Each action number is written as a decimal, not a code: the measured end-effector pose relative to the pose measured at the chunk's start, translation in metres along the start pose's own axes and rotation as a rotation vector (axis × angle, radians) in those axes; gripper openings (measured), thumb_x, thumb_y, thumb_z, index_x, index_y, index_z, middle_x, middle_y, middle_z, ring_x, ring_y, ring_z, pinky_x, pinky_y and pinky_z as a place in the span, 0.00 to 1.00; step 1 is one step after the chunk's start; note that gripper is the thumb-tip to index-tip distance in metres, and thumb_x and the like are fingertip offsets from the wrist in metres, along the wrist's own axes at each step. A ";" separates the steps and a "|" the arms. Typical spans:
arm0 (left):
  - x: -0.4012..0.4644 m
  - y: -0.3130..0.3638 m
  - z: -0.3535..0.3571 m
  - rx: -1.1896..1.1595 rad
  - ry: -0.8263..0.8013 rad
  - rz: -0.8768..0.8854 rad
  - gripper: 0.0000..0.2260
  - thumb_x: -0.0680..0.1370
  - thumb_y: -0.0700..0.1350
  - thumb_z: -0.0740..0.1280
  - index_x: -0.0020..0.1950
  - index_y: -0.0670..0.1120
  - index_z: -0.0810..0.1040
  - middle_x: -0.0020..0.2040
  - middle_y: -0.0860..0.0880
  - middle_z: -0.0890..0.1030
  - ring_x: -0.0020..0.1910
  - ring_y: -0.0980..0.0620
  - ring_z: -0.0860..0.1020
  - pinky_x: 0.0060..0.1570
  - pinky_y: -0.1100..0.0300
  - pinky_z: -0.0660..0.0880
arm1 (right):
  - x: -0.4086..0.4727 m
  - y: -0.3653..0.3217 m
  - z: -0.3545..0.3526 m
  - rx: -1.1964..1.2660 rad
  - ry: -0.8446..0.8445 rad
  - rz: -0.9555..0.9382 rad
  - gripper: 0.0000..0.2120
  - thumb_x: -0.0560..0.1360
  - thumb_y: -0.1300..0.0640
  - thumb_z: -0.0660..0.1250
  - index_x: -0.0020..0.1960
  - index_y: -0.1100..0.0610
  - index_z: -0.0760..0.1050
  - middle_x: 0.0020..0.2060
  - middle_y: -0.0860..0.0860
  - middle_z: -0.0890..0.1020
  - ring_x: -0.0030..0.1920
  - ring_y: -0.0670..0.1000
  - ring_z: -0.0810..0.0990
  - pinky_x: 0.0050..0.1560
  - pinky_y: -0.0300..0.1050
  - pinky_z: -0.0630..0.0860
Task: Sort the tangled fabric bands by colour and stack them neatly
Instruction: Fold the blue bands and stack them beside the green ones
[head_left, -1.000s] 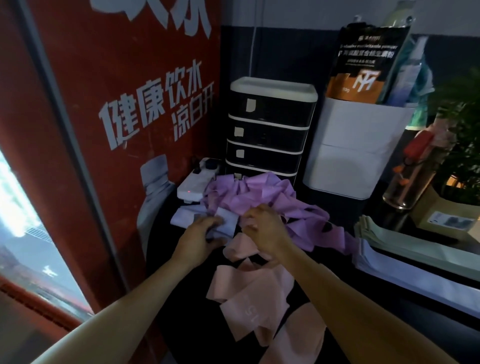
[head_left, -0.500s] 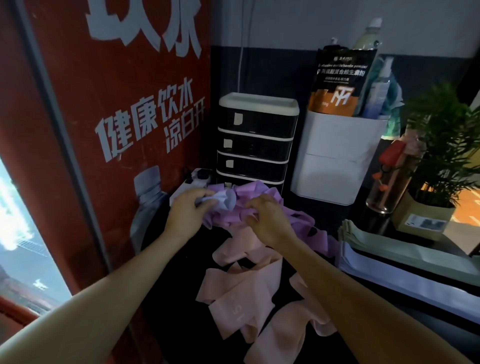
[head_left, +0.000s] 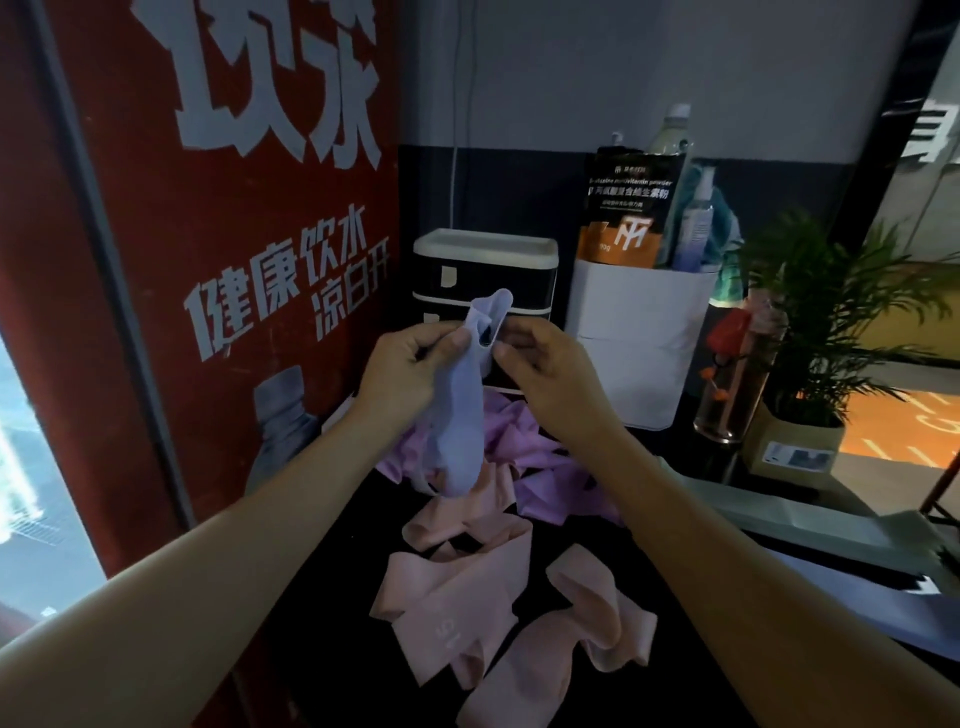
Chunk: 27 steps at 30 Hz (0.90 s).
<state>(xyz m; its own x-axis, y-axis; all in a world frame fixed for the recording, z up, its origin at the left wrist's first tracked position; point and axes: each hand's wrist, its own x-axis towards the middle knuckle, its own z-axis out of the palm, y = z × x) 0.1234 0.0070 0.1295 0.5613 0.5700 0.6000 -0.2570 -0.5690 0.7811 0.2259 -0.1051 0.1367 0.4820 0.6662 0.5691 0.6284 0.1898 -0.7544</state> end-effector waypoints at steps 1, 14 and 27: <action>-0.001 0.001 0.003 -0.021 -0.022 -0.019 0.09 0.78 0.40 0.64 0.54 0.38 0.80 0.39 0.57 0.78 0.36 0.70 0.75 0.38 0.75 0.69 | -0.003 -0.002 -0.004 0.012 0.000 0.013 0.11 0.77 0.62 0.63 0.59 0.61 0.74 0.49 0.48 0.80 0.46 0.39 0.78 0.47 0.28 0.75; -0.023 0.006 0.040 0.077 -0.232 0.007 0.10 0.80 0.44 0.62 0.46 0.42 0.81 0.41 0.45 0.76 0.41 0.55 0.73 0.40 0.72 0.67 | -0.026 0.015 -0.034 -0.072 0.177 0.116 0.08 0.76 0.61 0.66 0.39 0.65 0.75 0.35 0.62 0.80 0.36 0.57 0.77 0.42 0.57 0.78; -0.029 -0.002 0.036 -0.283 -0.040 -0.440 0.12 0.81 0.41 0.58 0.41 0.42 0.76 0.38 0.44 0.73 0.38 0.50 0.71 0.41 0.57 0.68 | -0.038 0.027 -0.060 -0.062 0.259 0.137 0.14 0.80 0.63 0.56 0.36 0.62 0.65 0.28 0.51 0.65 0.30 0.46 0.61 0.31 0.40 0.60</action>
<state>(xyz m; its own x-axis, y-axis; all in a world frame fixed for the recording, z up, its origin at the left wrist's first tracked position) 0.1363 -0.0299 0.1037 0.6921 0.6931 0.2015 -0.1895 -0.0948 0.9773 0.2617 -0.1685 0.1142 0.6997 0.4750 0.5337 0.5790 0.0607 -0.8131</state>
